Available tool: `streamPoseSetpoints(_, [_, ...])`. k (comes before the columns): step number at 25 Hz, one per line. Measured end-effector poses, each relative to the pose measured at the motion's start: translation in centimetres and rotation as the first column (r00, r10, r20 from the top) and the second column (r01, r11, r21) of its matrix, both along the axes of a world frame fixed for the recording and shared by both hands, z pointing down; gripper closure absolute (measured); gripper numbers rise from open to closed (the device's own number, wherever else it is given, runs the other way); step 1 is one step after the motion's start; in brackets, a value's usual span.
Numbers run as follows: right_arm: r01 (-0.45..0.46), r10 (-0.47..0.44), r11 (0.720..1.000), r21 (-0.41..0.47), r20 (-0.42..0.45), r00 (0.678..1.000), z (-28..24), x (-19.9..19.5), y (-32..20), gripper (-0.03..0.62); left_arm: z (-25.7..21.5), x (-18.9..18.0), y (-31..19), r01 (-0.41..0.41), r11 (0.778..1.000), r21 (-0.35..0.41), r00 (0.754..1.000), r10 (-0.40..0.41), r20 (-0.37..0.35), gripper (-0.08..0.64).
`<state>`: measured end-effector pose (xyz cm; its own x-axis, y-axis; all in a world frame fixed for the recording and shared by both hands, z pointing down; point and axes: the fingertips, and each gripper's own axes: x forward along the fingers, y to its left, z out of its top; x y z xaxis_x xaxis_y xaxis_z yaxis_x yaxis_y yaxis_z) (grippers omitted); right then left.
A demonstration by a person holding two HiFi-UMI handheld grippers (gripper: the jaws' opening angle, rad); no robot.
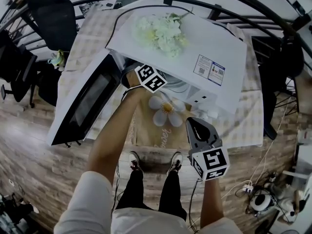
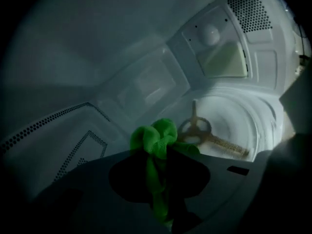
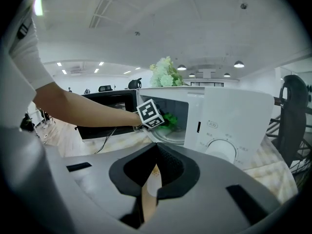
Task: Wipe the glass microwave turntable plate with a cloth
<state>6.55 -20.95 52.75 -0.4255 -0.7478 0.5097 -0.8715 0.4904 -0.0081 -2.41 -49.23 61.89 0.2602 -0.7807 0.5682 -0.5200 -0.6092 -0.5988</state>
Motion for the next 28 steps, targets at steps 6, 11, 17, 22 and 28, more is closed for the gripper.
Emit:
streamPoseSetpoints(6, [-0.016,0.016,1.0,0.024,0.017,1.0,-1.4,0.0,-0.1,0.58,0.6,1.1,2.6,-0.127,0.986,-0.107,0.99,0.119,-0.078,0.486])
streamPoseSetpoints(11, [-0.016,0.015,0.999,0.042,0.018,1.0,-3.0,-0.4,0.6,0.58,1.0,3.0,6.8,-0.269,0.952,-0.144,0.962,0.256,-0.099,0.486])
streamPoseSetpoints(17, [-0.021,0.021,0.997,0.068,-0.003,1.0,-5.9,-0.3,2.1,0.58,0.7,6.4,13.0,-0.388,0.899,-0.204,0.92,0.367,-0.136,0.486])
streamPoseSetpoints(22, [-0.032,0.034,0.994,0.101,-0.021,0.999,-9.4,1.1,3.1,0.58,-0.1,7.2,16.9,-0.383,0.891,-0.243,0.915,0.33,-0.231,0.486])
streamPoseSetpoints(28, [-0.022,0.03,0.986,0.165,-0.048,0.998,-14.5,2.0,2.9,0.58,-6.4,5.4,21.1,-0.281,0.942,-0.183,0.858,0.162,-0.487,0.485])
